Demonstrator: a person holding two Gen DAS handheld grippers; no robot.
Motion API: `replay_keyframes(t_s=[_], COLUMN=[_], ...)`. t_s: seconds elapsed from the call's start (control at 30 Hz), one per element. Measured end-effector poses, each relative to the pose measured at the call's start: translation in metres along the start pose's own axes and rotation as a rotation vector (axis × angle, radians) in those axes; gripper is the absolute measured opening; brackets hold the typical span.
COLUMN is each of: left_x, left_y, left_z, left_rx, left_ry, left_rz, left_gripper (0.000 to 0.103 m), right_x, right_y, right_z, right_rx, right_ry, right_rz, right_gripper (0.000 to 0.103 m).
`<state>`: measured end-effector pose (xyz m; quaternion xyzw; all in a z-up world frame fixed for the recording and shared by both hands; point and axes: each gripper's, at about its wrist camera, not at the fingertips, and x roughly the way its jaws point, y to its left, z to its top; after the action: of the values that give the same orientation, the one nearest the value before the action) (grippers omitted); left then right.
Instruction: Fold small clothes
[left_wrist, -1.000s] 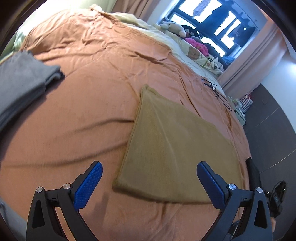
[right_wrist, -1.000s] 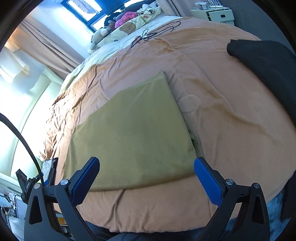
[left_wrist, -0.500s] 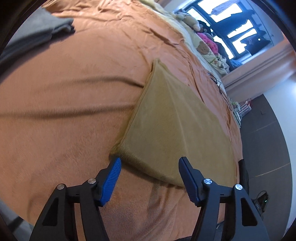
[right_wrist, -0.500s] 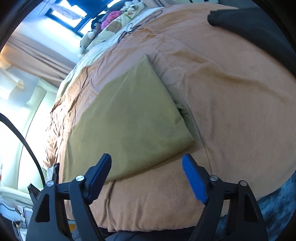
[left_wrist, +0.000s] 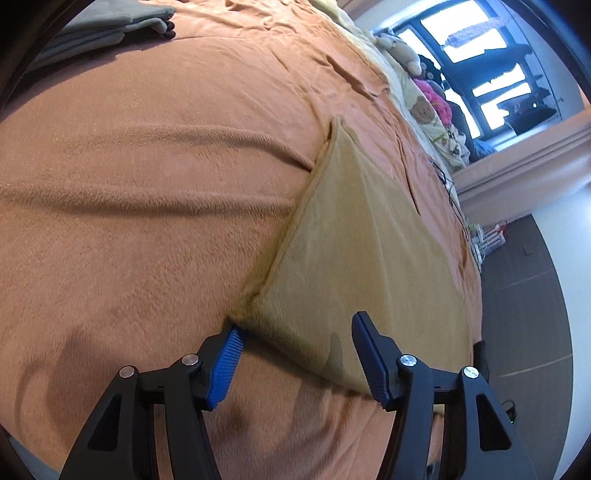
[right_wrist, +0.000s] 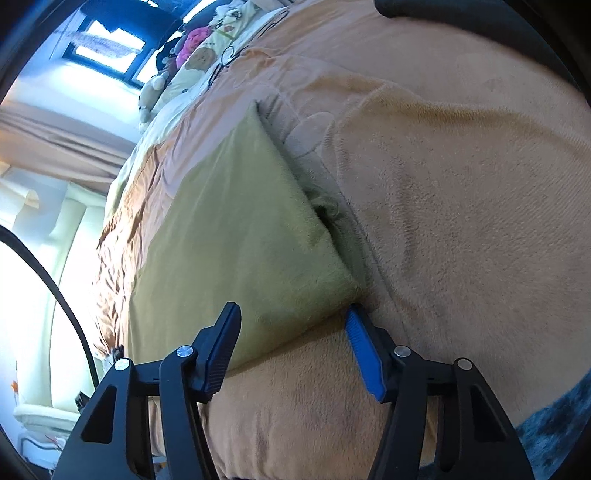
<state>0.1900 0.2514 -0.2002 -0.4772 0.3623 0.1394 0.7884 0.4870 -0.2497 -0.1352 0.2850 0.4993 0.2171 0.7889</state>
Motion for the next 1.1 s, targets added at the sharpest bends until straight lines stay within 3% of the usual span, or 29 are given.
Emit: replay_keyframes(t_s=[0.27, 0.33, 0.43, 0.5, 0.57, 0.7, 1.1], left_x=[-0.001, 0.000, 0.004, 0.007, 0.003, -0.013, -0.060], left_y=[0.011, 0.011, 0.008, 0.007, 0.008, 0.001, 0.002], left_z=[0.000, -0.001, 0.000, 0.002, 0.004, 0.005, -0.005], left_rx=[-0.068, -0.072, -0.060, -0.067, -0.075, -0.052, -0.054], left_ry=[-0.021, -0.021, -0.010, 0.004, -0.009, -0.051, -0.106], left_rz=[-0.041, -0.040, -0.029, -0.033, -0.041, -0.067, -0.117], left_gripper=[0.054, 0.051, 0.033, 0.011, 0.007, 0.005, 0.005], right_x=[0.008, 0.010, 0.014, 0.015, 0.014, 0.000, -0.035], right_y=[-0.004, -0.006, -0.005, -0.002, 0.001, 0.013, 0.029], right_z=[0.002, 0.001, 0.001, 0.002, 0.004, 0.009, -0.005], right_rx=[0.013, 0.011, 0.011, 0.001, -0.018, -0.056, -0.118], right_ry=[-0.008, -0.016, -0.012, 0.002, 0.006, -0.034, -0.066], right_rz=[0.032, 0.032, 0.036, 0.037, 0.026, 0.026, 0.057], right_gripper=[0.057, 0.052, 0.038, 0.018, 0.007, 0.001, 0.000])
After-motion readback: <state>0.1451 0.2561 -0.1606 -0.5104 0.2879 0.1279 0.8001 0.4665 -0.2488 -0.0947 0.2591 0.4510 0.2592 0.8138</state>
